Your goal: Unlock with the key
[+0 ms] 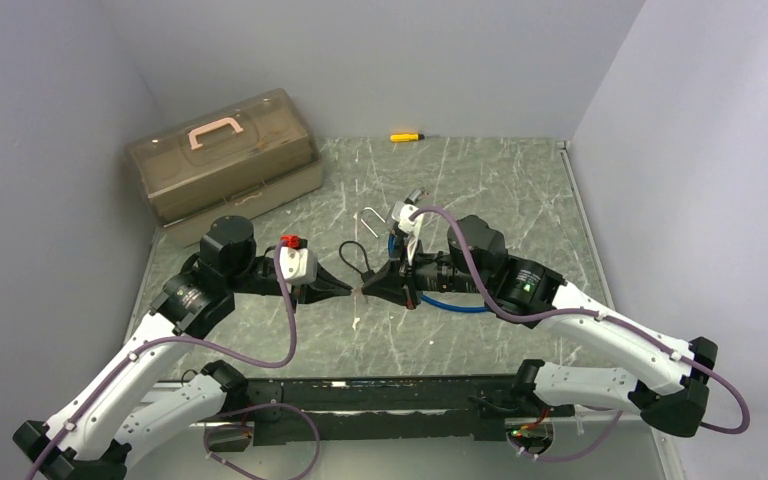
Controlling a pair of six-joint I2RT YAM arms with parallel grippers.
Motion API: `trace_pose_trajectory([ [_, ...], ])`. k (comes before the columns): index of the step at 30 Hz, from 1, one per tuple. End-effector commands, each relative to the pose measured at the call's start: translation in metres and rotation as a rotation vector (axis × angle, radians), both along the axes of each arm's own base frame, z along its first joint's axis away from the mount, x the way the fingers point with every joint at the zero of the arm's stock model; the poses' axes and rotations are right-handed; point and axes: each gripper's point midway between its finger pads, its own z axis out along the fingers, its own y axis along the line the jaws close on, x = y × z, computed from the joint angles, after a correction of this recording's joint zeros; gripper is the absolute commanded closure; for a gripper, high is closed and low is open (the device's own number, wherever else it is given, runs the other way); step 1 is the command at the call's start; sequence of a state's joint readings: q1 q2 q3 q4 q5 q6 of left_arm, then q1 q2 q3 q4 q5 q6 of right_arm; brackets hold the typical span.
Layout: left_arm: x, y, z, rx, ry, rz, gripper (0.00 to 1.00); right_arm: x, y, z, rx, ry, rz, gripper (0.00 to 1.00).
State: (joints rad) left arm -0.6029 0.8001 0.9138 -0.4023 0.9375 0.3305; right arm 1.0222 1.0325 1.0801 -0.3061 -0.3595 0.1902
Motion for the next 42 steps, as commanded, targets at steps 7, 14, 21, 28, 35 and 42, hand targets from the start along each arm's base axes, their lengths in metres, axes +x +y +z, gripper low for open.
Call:
trace_pose_trajectory([
  [7,-0.002,0.003,0.025,-0.040,-0.075,-0.008,1.00,-0.009,-0.009,0.025,0.061,-0.145,0.058,0.63],
  [14,-0.006,0.004,0.029,-0.048,-0.073,-0.023,1.00,-0.001,-0.010,0.033,0.032,-0.245,0.063,0.53],
  [21,-0.012,0.004,0.034,-0.054,-0.070,-0.048,1.00,0.002,0.006,0.036,0.030,-0.283,0.125,0.50],
  [28,-0.015,0.006,0.035,-0.050,-0.085,-0.058,1.00,0.002,0.017,0.032,0.015,-0.276,0.166,0.53],
  [35,-0.017,0.007,0.032,-0.047,-0.088,-0.060,1.00,-0.004,0.022,0.029,0.021,-0.248,0.212,0.89],
  [42,-0.014,0.009,0.038,-0.049,-0.108,-0.036,0.93,-0.006,0.015,0.021,-0.017,-0.214,0.207,1.00],
])
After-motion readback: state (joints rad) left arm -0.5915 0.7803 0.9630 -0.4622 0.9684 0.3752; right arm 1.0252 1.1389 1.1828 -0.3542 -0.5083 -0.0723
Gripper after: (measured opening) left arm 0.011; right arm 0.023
